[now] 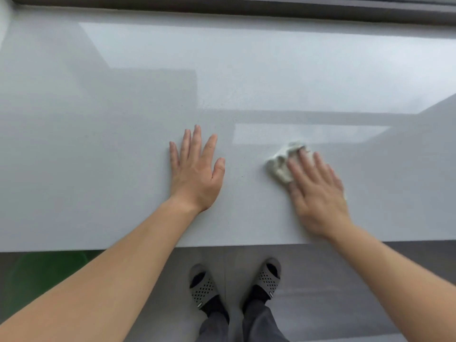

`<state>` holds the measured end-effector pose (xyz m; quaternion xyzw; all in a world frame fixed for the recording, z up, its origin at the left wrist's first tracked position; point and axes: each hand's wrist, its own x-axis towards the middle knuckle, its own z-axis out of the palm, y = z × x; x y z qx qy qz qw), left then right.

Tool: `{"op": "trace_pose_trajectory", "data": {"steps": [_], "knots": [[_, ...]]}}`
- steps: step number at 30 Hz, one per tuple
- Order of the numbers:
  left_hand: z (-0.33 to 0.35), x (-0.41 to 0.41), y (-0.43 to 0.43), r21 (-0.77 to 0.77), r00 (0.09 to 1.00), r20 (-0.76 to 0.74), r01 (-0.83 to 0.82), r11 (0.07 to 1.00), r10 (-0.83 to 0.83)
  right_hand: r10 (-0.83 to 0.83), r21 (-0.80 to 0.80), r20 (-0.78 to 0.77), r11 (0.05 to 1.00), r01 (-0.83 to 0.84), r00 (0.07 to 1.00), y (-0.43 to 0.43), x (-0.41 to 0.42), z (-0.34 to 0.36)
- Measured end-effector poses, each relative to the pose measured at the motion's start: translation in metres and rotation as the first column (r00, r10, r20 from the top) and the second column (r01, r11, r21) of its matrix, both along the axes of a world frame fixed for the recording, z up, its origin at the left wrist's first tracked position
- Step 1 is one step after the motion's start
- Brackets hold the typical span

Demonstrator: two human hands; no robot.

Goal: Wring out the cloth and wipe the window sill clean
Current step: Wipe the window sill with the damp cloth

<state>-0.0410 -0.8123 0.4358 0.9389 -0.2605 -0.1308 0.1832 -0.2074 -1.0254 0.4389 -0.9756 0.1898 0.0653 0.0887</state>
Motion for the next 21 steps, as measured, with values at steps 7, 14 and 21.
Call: {"op": "trace_pose_trajectory", "data": {"steps": [7, 14, 21], "knots": [[-0.011, -0.002, -0.022, 0.248, 0.996, 0.093, -0.023, 0.968, 0.0, 0.11, -0.002, -0.03, 0.994, -0.11, 0.993, 0.049, -0.014, 0.004], [-0.001, 0.007, -0.04, 0.203, 0.985, 0.148, -0.121, 0.972, 0.092, -0.039, 0.019, -0.017, 0.999, 0.04, 0.999, -0.066, 0.063, -0.001], [-0.012, 0.037, -0.092, 0.265, 0.992, 0.101, -0.106, 0.958, 0.082, 0.163, 0.009, 0.016, 0.987, -0.163, 0.986, -0.04, 0.085, -0.003]]}}
